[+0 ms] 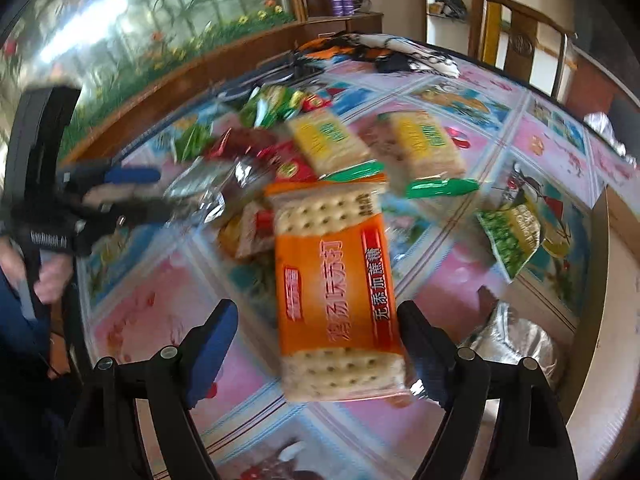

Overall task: Organize snacks
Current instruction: 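Grasp the orange cracker pack with the right gripper and lift it, then carry cracker pack into the box with right gripper while left carries silver foil bag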

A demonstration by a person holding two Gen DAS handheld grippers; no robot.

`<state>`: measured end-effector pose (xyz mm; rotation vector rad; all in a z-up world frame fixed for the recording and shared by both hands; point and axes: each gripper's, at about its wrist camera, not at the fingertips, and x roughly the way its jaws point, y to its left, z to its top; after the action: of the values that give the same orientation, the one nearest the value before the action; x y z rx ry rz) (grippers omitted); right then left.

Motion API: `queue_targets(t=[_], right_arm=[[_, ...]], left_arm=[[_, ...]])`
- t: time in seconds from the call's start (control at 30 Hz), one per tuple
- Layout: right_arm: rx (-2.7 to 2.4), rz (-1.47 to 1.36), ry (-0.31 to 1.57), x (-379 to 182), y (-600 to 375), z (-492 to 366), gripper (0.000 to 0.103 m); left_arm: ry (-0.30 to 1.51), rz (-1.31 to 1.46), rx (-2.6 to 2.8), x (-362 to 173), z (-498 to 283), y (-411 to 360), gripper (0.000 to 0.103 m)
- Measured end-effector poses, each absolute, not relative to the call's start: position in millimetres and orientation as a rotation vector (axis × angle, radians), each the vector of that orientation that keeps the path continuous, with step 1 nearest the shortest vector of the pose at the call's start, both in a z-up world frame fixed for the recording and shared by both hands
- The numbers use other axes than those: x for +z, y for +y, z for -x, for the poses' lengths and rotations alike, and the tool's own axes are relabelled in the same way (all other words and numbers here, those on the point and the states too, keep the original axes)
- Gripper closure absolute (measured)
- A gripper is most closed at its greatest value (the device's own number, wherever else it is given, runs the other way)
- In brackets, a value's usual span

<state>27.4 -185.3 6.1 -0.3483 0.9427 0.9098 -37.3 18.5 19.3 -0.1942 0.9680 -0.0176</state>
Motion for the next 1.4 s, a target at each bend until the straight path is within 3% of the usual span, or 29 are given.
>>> queue_targets(t=[0.1, 0.17, 0.2, 0.23, 0.5, 0.6, 0.63, 0.73, 1.4], right_arm=[[0.829, 0.375, 0.901, 6, -179, -25, 0.020], [0.788, 0.365, 0.887, 6, -176, -27, 0.031], [0.768, 0.360, 0.893, 4, -175, -29, 0.043], [0.750, 0.351, 0.905, 1, -175, -32, 0.045], [0.729, 0.256, 0.901, 2, -189, -26, 0.045], [0.722, 0.230, 0.893, 1, -195, -23, 0.045], [0.722, 0.219, 0.890, 1, -197, -23, 0.045], [0.722, 0.149, 0.885, -2, -206, -25, 0.045], [0.793, -0.219, 0.771, 22, -266, -52, 0.045]], left_arm=[[0.978, 0.210, -0.013, 19, 29, 12, 0.018], [0.976, 0.206, 0.001, 18, 24, 7, 0.018], [0.976, 0.196, 0.009, 17, 21, 4, 0.018], [0.983, 0.178, 0.028, 16, 17, 1, 0.018], [0.980, 0.175, 0.085, 2, 3, 0, 0.018], [0.953, 0.147, 0.085, 3, 5, -6, 0.032], [0.946, 0.143, 0.076, 4, 7, -8, 0.042], [0.921, 0.125, 0.075, 5, 11, -15, 0.046], [0.846, 0.096, 0.005, 49, 20, -68, 0.050]])
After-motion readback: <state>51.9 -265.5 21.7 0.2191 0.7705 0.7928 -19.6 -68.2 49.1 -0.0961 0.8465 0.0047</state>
